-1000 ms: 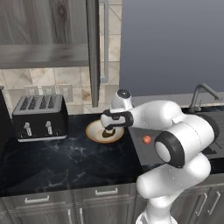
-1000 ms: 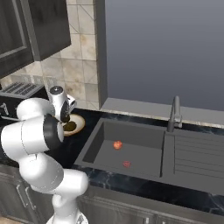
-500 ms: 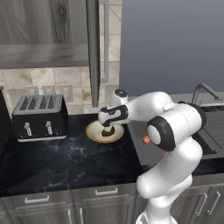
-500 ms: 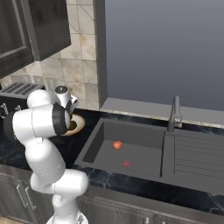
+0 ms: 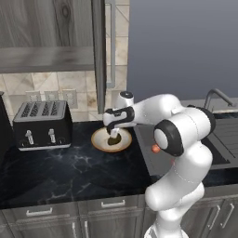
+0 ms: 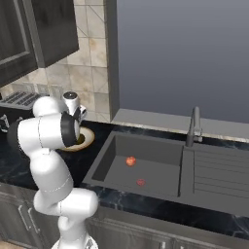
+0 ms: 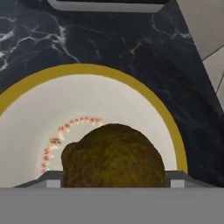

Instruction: Pick the avocados from the cabinet and place them in one bowl. Pick the peach from the sink and place it in the other bowl.

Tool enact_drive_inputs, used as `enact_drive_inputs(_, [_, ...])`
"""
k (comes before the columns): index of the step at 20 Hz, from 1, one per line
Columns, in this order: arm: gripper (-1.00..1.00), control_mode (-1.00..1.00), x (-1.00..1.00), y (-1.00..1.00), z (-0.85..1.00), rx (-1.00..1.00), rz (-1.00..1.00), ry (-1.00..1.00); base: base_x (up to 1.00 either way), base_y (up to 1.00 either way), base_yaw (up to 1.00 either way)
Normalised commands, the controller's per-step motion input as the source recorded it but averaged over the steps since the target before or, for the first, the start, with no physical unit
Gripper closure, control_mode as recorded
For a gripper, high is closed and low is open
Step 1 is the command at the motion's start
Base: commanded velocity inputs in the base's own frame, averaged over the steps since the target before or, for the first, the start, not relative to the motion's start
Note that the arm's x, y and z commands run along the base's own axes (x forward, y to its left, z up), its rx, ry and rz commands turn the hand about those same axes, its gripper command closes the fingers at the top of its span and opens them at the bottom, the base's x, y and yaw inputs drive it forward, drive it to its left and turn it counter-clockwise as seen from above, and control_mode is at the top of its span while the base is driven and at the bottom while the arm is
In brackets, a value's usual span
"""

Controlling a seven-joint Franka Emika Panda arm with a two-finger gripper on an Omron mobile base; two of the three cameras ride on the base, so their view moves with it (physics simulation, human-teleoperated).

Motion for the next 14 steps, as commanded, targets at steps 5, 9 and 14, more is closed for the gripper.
enact_drive_inputs(5, [-1.00,-1.00,-0.11,0.00,0.00,0.00,0.03,0.13,0.00,0.00,0.00])
enact_drive_inputs(9, [-1.00,-1.00,-0.14,-0.11,0.11,0.00,0.00,0.14,0.00,0.00,0.00])
enact_drive_inputs(14, [-1.00,-1.00,-0.27,-0.33,0.33,0.01,0.00,0.13,0.00,0.00,0.00])
